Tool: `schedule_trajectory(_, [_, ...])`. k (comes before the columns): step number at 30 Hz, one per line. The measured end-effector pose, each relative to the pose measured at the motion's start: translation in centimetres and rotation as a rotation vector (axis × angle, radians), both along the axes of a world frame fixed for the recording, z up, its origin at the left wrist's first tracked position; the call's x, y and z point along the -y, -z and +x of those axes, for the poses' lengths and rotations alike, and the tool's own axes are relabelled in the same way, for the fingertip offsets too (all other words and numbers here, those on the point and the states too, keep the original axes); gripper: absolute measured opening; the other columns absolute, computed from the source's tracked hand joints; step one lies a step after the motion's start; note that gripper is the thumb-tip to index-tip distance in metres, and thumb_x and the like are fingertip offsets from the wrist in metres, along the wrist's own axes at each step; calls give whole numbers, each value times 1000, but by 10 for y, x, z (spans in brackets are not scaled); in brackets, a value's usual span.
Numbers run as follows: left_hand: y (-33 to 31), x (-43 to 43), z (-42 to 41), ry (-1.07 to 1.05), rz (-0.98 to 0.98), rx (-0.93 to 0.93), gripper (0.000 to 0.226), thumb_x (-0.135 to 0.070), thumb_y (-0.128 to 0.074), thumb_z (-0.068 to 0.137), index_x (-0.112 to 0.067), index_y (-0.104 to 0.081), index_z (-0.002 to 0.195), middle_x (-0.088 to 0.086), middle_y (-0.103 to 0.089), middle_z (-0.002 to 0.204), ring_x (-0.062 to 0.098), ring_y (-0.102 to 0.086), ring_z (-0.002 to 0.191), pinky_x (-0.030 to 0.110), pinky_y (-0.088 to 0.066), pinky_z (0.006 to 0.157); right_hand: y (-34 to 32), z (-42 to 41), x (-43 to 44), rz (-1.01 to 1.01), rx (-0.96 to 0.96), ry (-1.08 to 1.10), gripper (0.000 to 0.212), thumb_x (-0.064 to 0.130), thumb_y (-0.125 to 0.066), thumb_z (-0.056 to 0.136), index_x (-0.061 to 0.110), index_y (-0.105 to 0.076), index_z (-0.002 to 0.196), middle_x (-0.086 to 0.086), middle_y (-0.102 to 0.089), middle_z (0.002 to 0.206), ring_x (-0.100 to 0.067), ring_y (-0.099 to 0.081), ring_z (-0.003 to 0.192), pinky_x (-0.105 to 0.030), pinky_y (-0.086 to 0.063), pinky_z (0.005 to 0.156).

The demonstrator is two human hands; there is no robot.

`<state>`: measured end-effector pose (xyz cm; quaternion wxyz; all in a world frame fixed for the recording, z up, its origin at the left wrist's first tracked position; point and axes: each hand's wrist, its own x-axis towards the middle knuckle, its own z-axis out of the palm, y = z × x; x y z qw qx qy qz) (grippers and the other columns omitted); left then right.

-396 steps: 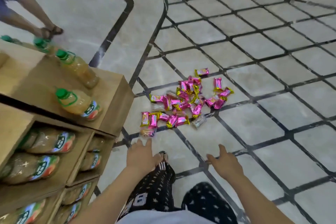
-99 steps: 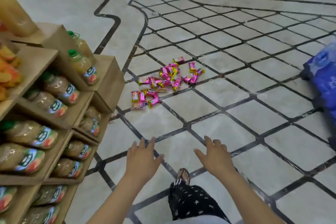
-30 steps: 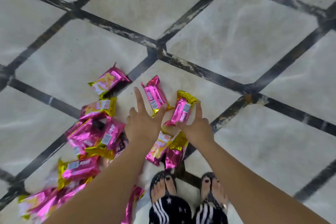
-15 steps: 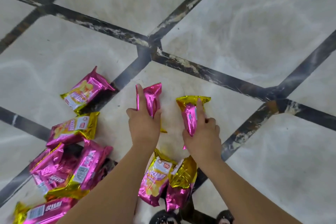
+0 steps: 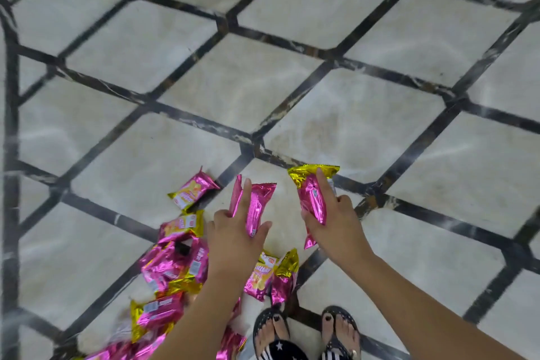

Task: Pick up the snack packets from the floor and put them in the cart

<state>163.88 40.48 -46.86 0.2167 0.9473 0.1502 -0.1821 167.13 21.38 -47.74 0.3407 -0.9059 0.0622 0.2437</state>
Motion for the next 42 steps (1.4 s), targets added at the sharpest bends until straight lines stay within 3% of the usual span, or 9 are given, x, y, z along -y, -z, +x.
schedule_trajectory(5, [-158, 20, -1, -19, -49, 8, 89, -55, -59, 90, -48, 7, 149, 12, -54, 101, 28, -48, 85, 31, -30, 72, -156, 24, 26, -10, 48, 42, 77, 46, -52, 96, 44, 0, 153, -15, -47, 105, -28, -50, 78, -32, -42, 70])
schedule_trajectory(10, [-301, 40, -15, -19, -108, 72, 88, -46, -60, 94, -49, 10, 146, 14, -43, 146, 19, -45, 82, 17, -29, 55, -296, 5, 58, 15, 137, 67, 77, 45, -54, 95, 43, -4, 153, -9, -39, 99, -28, -51, 76, -33, -47, 79])
schedule_trajectory(14, [-390, 54, -48, 17, -86, 72, 85, -54, -55, 93, -53, 13, 144, 17, -44, 143, 21, -51, 84, 25, -36, 62, -382, -35, 86, 30, 152, 73, 76, 41, -56, 95, 46, -5, 151, -8, -38, 104, -27, -53, 79, -35, -50, 81])
schedule_trajectory(18, [-460, 70, -87, 48, -93, 87, 87, -61, -52, 91, -57, 16, 145, 15, -50, 118, 13, -50, 67, 22, -35, 54, -450, -83, 110, 37, 173, 121, 75, 39, -56, 95, 43, -8, 153, -7, -40, 101, -19, -49, 73, -29, -42, 67])
schedule_trajectory(23, [-507, 74, -140, 33, -146, 101, 89, -71, -46, 84, -61, 19, 143, 15, -55, 102, 20, -50, 74, 28, -39, 58, -490, -146, 134, 24, 109, 223, 73, 38, -56, 94, 47, -11, 152, -7, -45, 104, -22, -53, 80, -30, -42, 69])
schedule_trajectory(28, [-524, 60, -153, 108, -201, 143, 91, -61, -57, 87, -62, 15, 144, 21, -56, 115, 33, -57, 101, 36, -48, 80, -518, -188, 142, 37, 200, 412, 74, 36, -58, 92, 49, -14, 151, -8, -51, 106, -22, -52, 81, -32, -39, 71])
schedule_trajectory(34, [-552, 44, -150, 318, -264, 230, 92, -60, -62, 84, -70, 11, 139, 6, -53, 81, 19, -55, 71, 31, -39, 60, -546, -255, 129, 142, 314, 633, 74, 30, -64, 90, 49, -22, 149, -4, -54, 118, -22, -52, 109, -33, -42, 86])
schedule_trajectory(38, [-559, 52, -167, 468, -321, 190, 91, -61, -63, 83, -68, 7, 142, 1, -63, 96, 19, -61, 82, 39, -52, 75, -560, -318, 116, 202, 284, 759, 74, 24, -65, 91, 47, -25, 148, 0, -56, 120, -18, -55, 108, -30, -42, 86])
schedule_trajectory(42, [-565, 81, -188, 709, -332, 155, 89, -57, -62, 87, -65, 5, 144, 2, -58, 113, 17, -56, 94, 33, -46, 78, -566, -384, 107, 216, 249, 841, 73, 27, -63, 92, 50, -21, 148, 5, -53, 127, -13, -54, 113, -29, -44, 92])
